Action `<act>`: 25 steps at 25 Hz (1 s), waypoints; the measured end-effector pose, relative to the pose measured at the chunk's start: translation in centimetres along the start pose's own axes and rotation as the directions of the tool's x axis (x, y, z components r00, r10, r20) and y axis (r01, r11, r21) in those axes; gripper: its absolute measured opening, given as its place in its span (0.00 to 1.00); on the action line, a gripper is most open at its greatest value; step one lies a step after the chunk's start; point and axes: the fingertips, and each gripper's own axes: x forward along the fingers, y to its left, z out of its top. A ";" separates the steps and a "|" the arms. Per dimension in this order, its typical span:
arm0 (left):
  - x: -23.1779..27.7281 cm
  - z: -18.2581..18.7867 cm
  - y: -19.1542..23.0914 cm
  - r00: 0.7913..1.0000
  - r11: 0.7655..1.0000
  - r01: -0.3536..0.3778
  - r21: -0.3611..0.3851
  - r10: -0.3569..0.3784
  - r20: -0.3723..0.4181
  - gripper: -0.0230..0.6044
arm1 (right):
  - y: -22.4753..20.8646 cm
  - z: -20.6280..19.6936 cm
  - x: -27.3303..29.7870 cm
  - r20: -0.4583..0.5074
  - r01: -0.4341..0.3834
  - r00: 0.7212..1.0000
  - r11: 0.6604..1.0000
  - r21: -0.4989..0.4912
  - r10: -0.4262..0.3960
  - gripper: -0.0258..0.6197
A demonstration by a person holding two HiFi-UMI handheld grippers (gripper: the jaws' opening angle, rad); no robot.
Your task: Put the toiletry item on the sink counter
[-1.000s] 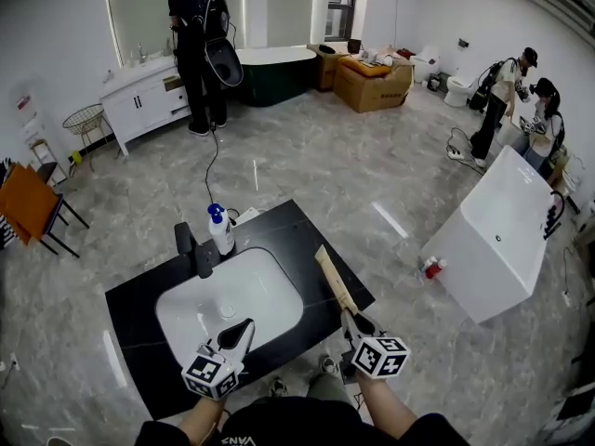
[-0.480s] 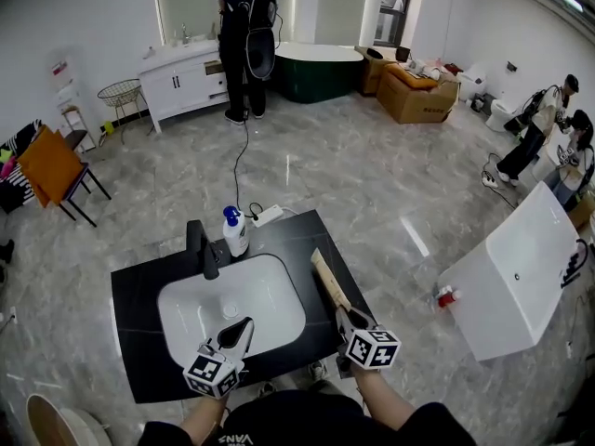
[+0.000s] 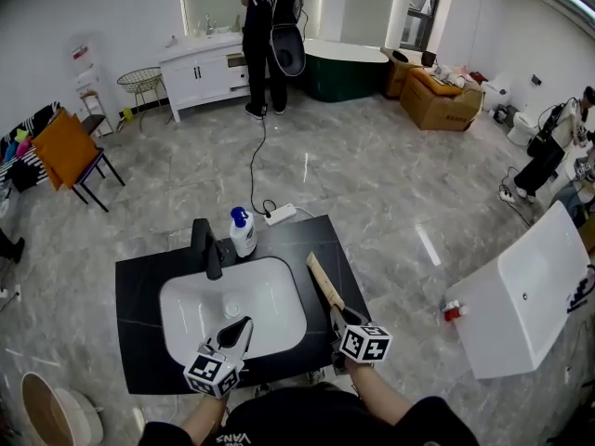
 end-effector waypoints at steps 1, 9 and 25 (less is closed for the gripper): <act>0.0 0.0 0.2 1.000 1.000 -0.009 -0.001 0.009 0.000 0.05 | -0.1 -0.1 0.4 -0.009 -0.002 1.000 1.000 0.005 0.002 0.06; -0.3 -0.4 1.4 0.998 0.998 -0.059 -0.019 0.059 0.008 0.05 | -0.5 -1.7 3.3 -0.106 0.005 0.994 1.000 0.010 -0.004 0.06; -0.1 -0.4 2.4 0.997 0.996 -0.082 -0.020 0.082 0.007 0.05 | -0.4 -4.1 6.6 -0.254 0.021 0.967 0.999 -0.030 -0.028 0.07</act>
